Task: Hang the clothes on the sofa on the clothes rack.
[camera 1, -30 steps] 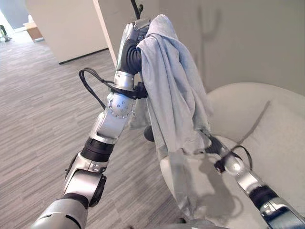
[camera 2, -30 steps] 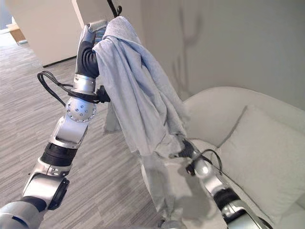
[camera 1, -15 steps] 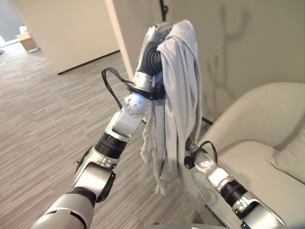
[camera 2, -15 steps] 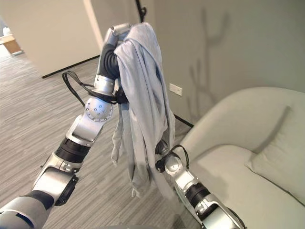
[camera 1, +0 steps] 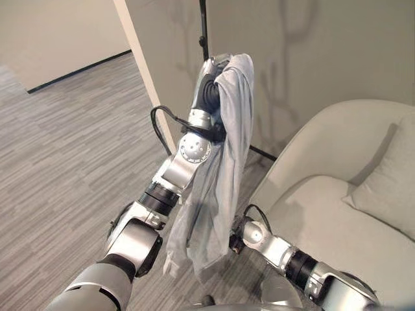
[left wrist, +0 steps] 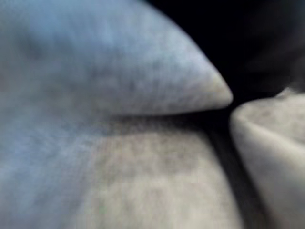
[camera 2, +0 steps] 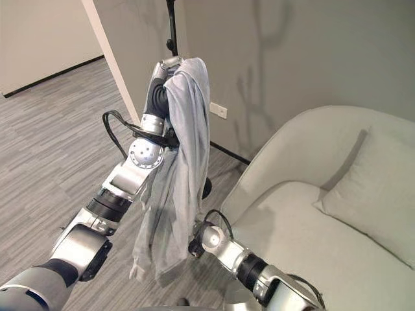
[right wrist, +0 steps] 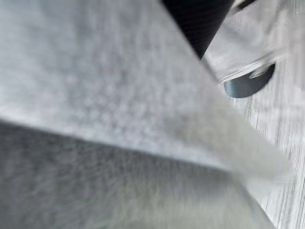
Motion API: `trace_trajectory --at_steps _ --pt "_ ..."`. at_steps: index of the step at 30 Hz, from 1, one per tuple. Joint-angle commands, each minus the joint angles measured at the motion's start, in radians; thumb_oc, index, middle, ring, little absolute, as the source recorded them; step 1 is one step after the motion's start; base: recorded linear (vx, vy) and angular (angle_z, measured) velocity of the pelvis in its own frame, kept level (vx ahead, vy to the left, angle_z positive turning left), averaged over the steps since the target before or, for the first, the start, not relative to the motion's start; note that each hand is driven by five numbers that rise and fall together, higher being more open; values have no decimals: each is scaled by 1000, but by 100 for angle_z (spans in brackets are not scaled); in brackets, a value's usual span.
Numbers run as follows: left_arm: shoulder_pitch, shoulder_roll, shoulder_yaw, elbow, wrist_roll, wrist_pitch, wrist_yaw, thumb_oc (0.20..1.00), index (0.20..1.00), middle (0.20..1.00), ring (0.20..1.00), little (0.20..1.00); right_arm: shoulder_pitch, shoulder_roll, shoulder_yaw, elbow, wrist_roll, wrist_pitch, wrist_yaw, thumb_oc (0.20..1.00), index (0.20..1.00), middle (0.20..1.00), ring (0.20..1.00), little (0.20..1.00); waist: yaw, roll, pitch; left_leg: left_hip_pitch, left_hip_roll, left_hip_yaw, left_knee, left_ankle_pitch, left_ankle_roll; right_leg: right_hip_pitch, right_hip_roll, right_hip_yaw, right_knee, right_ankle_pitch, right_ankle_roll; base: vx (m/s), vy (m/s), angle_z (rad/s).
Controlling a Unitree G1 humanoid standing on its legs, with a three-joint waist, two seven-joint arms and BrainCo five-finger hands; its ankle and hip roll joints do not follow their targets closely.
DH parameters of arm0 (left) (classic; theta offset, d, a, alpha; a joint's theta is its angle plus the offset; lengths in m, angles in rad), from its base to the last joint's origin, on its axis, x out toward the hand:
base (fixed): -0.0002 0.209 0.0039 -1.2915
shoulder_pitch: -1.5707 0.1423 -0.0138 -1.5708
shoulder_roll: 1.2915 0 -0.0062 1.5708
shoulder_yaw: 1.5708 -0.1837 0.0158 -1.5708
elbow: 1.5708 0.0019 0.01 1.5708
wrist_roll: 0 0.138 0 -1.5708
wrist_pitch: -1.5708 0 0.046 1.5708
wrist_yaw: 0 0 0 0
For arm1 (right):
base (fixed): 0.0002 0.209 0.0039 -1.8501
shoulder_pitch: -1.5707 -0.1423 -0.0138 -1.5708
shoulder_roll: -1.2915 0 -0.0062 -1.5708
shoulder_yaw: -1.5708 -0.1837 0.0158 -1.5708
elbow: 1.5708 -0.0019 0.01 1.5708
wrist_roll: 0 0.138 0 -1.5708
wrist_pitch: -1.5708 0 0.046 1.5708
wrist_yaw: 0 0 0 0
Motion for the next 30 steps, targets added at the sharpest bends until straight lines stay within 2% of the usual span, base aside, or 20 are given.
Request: trace_trajectory --at_steps 1,5,6,7,9,13,14,16,17,19,20,21,22,24,25,26,27,28,29,30 --pt "-183 -48 -11 15 -20 -55 27 200 200 200 200 200 -54 77 46 32 17 -32 -9 200 200 200 200 200 -52 19 6 117 -95 -33 -19 -2 -84 -116 81 -43 12 226 -52 64 25 94" --pt "-183 -48 -11 15 -20 -55 27 200 200 200 200 200 -54 77 46 32 17 -32 -9 200 200 200 200 200 -52 16 6 114 -97 -33 -19 3 -84 -118 79 -43 10 232 -52 26 8 38" --pt "-205 -64 -37 18 -24 -52 16 200 200 200 200 200 -65 69 53 69 6 -32 -20 200 200 200 200 200 -68 8 15 140 -105 -53 -19 -1 -75 -152 95 -29 -41 234 -56 473 -31 -44" --pt "-197 -38 -45 -26 -3 -44 -12 200 200 200 200 200 -77 66 47 127 -41 -45 -7 200 200 200 200 200 -43 25 14 168 -87 -25 -19 -9 -79 -132 30 -173 -136 222 -51 530 -53 -25" --pt "-193 -22 -34 -32 6 -40 -11 200 200 200 200 200 -58 49 44 135 -63 -52 -3 200 200 200 200 200 -29 25 -10 167 -90 -11 -19 -7 -80 -89 28 -193 -163 211 -55 348 -95 -50" --pt "-186 4 -25 -32 18 -33 -8 200 200 200 200 200 -30 19 25 130 -53 -53 -4 200 200 200 200 200 -30 39 -43 189 -71 -8 -19 33 -84 -67 39 -205 -159 225 -42 251 -75 -22" --pt "-193 33 -31 -32 33 -19 -13 200 200 200 200 200 0 -5 -27 162 -61 -58 -10 200 200 200 200 200 -31 32 -78 206 -44 20 20 90 -103 -29 24 -237 -172 221 -44 312 -122 0" --pt "-181 53 -12 -55 43 -8 -12 200 200 200 200 200 16 -49 -111 205 -83 -64 -48 200 200 200 200 200 -22 -8 -95 157 -9 81 166 91 -120 31 -26 -265 -211 227 -30 322 -160 13" --pt "-164 63 15 -83 56 3 -11 200 200 200 200 200 35 -70 -179 245 -87 -62 -82 200 200 200 200 200 -10 -39 -98 123 23 121 285 84 -126 64 -66 -278 -232 235 -22 278 -149 36" --pt "-130 76 54 -118 80 15 -10 200 200 200 200 200 57 -97 -267 300 -81 -58 -126 200 200 200 200 200 21 -99 -94 31 66 153 517 38 -156 134 -123 -289 -276 241 -16 286 -144 44" --pt "-112 77 75 -127 89 17 -8 200 200 200 200 200 69 -108 -309 301 -68 -58 -148 200 200 200 200 200 24 -119 -93 -6 108 177 571 26 -159 163 -136 -290 -296 243 -14 283 -72 28" --pt "-99 84 81 -132 94 21 -5 200 200 200 200 200 84 -123 -352 300 -49 -48 -163 200 200 200 200 200 27 -118 -91 -27 154 192 587 17 -159 188 -136 -292 -304 239 -13 294 15 19" --pt "-92 95 91 -132 97 29 4 200 200 200 200 200 95 -145 -393 288 -35 -42 -178 200 200 200 200 200 30 -116 -95 -41 179 194 543 19 -156 204 -136 -286 -304 233 -11 280 59 17" --pt "-80 111 104 -127 101 35 11 200 200 200 200 200 123 -190 -446 252 -55 -39 -189 200 200 200 200 200 27 -107 -113 -60 181 176 432 21 -153 220 -129 -265 -304 232 -7 304 113 16" --pt "-73 119 110 -136 103 36 10 200 200 200 200 200 150 -203 -474 223 -66 -36 -188 200 200 200 200 200 24 -94 -127 -49 171 168 334 28 -148 226 -124 -249 -304 233 -5 462 241 11" --pt "-70 135 115 -140 99 39 11 200 200 200 200 200 180 -221 -508 179 -80 -37 -184 200 200 200 200 200 28 -75 -140 -62 166 123 145 26 -129 236 -115 -217 -304 229 -6 358 192 14" --pt "-69 134 114 -141 98 39 11 200 200 200 200 200 183 -222 -509 176 -81 -36 -184 200 200 200 200 200 31 -76 -141 -48 161 128 122 37 -129 238 -117 -214 -304 228 -5 480 264 4" --pt "-64 152 109 -123 92 40 10 200 200 200 200 200 196 -225 -506 151 -97 -34 -173 200 200 200 200 200 48 -64 -149 -73 172 60 -10 47 -117 258 -118 -171 -295 215 -9 261 126 -1" --pt "-64 151 108 -122 92 40 11 200 200 200 200 200 197 -225 -506 150 -97 -34 -173 200 200 200 200 200 50 -64 -149 -68 172 63 -16 49 -117 259 -117 -169 -294 213 -9 385 186 -28" --pt "-64 156 111 -119 93 40 10 200 200 200 200 200 199 -221 -500 151 -106 -35 -170 200 200 200 200 200 65 -66 -148 -120 182 6 -19 26 -113 273 -127 -133 -288 207 -9 196 75 -44"
